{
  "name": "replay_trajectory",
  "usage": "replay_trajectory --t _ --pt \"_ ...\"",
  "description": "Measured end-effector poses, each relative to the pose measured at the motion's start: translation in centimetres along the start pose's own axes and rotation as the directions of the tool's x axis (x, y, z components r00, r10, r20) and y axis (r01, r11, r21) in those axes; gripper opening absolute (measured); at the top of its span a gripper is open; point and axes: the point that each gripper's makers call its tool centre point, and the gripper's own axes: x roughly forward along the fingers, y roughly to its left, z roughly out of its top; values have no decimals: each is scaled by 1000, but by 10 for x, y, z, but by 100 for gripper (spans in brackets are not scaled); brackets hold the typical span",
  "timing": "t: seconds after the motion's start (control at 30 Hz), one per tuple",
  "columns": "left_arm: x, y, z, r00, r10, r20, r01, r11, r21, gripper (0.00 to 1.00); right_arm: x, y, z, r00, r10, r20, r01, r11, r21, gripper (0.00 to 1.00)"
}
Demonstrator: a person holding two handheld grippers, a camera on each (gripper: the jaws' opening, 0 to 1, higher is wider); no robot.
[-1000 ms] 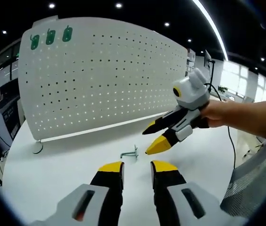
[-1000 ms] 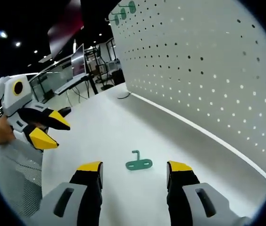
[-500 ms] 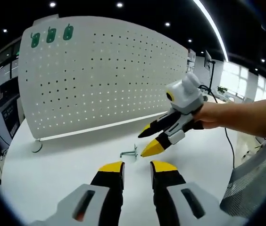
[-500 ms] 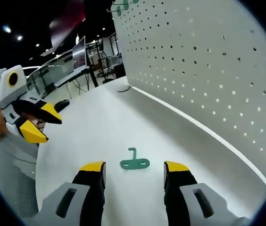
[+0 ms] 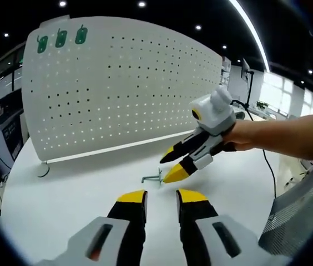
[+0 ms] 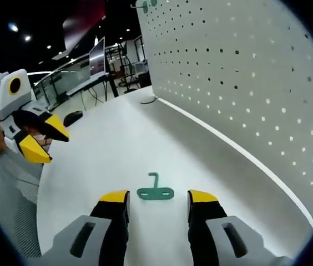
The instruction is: Insert the hook assembly into the mounting plate slot until the hook locks in place.
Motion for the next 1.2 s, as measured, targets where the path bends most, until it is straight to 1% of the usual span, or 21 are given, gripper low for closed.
replay_trajectory --t 0.47,0.73,1.07,1.2 --pt "0 1 -3 1000 3 -7 -3 1000 -4 21 7 2 2 1000 17 9 -17 1000 -26 35" --pt "-1 2 -3 1000 4 -7 -4 1000 -8 20 9 7 3 999 38 9 -37 998 -42 28" --pt "-1 1 -3 1000 -1 -8 1 1000 -5 20 3 9 0 999 38 6 -38 999 -37 27" --pt "-1 0 -2 1000 -2 -7 2 1000 -3 20 -2 12 -5 999 43 -12 -43 999 -17 27"
